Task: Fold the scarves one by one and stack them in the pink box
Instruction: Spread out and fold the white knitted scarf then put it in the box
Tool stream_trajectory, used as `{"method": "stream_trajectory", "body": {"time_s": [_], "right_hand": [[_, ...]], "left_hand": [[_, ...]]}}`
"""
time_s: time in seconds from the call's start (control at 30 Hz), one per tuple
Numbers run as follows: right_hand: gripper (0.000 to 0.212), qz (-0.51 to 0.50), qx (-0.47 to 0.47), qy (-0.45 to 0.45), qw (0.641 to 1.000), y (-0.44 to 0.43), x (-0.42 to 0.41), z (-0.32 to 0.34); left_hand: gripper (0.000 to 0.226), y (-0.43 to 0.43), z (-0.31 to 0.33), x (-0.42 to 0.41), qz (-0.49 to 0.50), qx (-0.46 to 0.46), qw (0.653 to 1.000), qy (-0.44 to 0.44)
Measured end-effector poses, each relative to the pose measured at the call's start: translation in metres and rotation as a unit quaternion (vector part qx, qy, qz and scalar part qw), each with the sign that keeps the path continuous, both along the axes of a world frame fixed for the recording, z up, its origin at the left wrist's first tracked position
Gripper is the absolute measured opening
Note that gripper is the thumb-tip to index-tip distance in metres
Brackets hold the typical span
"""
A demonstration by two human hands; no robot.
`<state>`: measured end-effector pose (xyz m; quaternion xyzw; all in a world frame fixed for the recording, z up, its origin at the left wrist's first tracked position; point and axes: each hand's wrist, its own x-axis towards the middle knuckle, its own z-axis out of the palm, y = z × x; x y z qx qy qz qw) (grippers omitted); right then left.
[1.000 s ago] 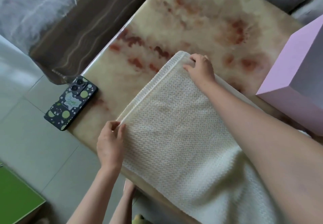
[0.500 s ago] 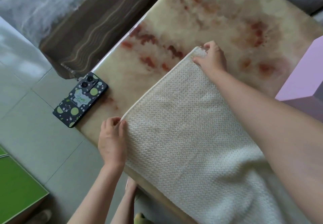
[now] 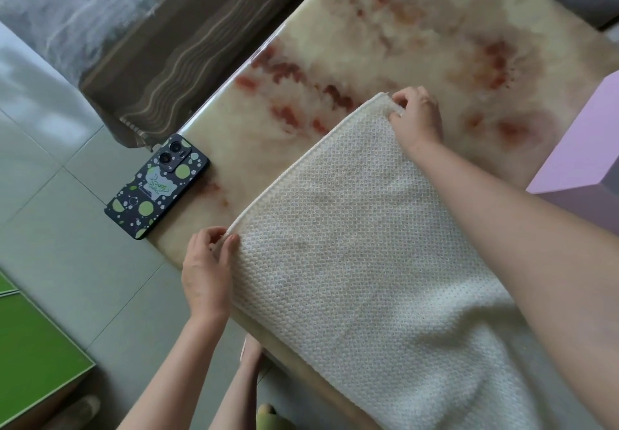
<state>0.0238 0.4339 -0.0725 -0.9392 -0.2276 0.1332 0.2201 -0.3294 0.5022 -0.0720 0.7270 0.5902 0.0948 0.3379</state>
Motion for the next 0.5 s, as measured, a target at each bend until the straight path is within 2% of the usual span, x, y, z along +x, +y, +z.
{"method": "stream_trajectory", "body": {"time_s": [0.1,0.2,0.3,0.37,0.5], "right_hand": [[0.040,0.033,-0.016,-0.058,0.998,0.003,-0.009,0.005],[0.040,0.140,0.025,-0.079,0.987,0.012,-0.039,0.015],[0.032,0.261,0.047,-0.009,0.964,0.025,-0.084,0.019],[0.027,0.323,0.027,0.051,0.945,0.030,-0.112,0.018],[0.031,0.368,-0.007,0.064,0.928,0.030,-0.145,0.012]], "left_hand": [[0.017,0.006,0.001,0.001,-0.011,0.000,1.000,-0.003],[0.022,0.007,0.002,-0.004,-0.018,-0.021,0.999,0.016],[0.028,0.005,0.007,-0.016,0.002,-0.070,0.997,0.027],[0.029,0.003,0.012,-0.028,0.005,-0.080,0.996,0.042],[0.023,0.004,0.016,-0.044,0.035,-0.174,0.984,0.024]]}}
